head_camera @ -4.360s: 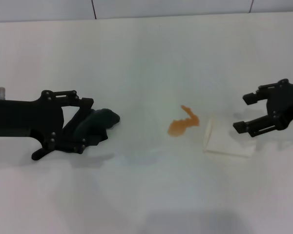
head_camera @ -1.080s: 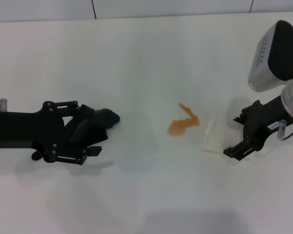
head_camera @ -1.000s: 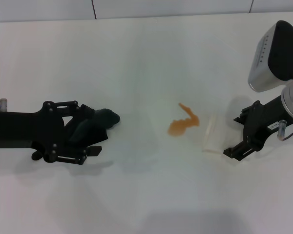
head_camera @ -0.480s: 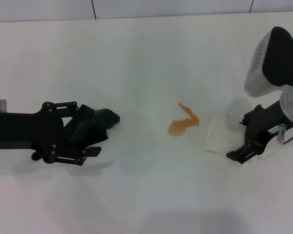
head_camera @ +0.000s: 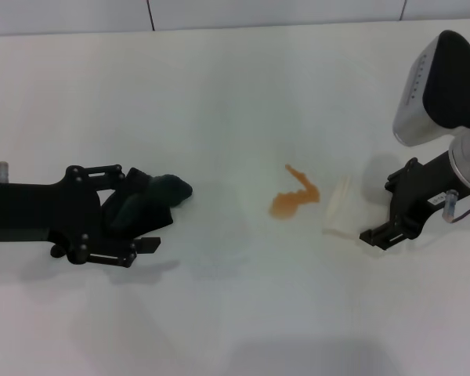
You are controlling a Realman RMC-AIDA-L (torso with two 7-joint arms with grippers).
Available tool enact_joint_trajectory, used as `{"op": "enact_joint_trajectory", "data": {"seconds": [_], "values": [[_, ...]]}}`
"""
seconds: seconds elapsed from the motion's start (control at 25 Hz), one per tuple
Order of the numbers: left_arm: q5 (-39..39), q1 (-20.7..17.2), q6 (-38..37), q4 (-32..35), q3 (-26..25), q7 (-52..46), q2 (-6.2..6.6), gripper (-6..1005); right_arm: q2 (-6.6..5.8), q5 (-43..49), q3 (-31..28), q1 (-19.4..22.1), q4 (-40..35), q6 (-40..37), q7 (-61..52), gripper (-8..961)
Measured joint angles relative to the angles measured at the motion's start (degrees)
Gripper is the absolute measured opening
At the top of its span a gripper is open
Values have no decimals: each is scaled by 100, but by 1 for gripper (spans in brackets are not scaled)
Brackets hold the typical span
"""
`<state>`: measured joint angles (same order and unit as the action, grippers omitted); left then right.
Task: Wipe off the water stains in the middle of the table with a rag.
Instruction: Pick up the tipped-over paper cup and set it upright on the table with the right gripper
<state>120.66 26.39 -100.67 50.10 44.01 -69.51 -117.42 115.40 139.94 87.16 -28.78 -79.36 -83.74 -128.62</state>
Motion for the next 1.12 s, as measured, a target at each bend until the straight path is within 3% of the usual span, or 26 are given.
{"op": "enact_joint_trajectory", "data": {"seconds": [0.36,0.6,0.72,1.12], "values": [[-31,-12,9,-40,-15,94,0,862,-9,-735,-655,517,-452,87,335,667],[-43,-15,50,-44,-21,113,-14,861,-19,-1408,-834,969,-315,638,865,667],[-44,-13,58,-45,-19,113,-26,862,-23,-2182,-976,1167,257,1062,1628,668],[-44,-6,69,-38,-15,81,-71,862,-27,-3960,-1413,1185,1983,1519,3716,667]]}}
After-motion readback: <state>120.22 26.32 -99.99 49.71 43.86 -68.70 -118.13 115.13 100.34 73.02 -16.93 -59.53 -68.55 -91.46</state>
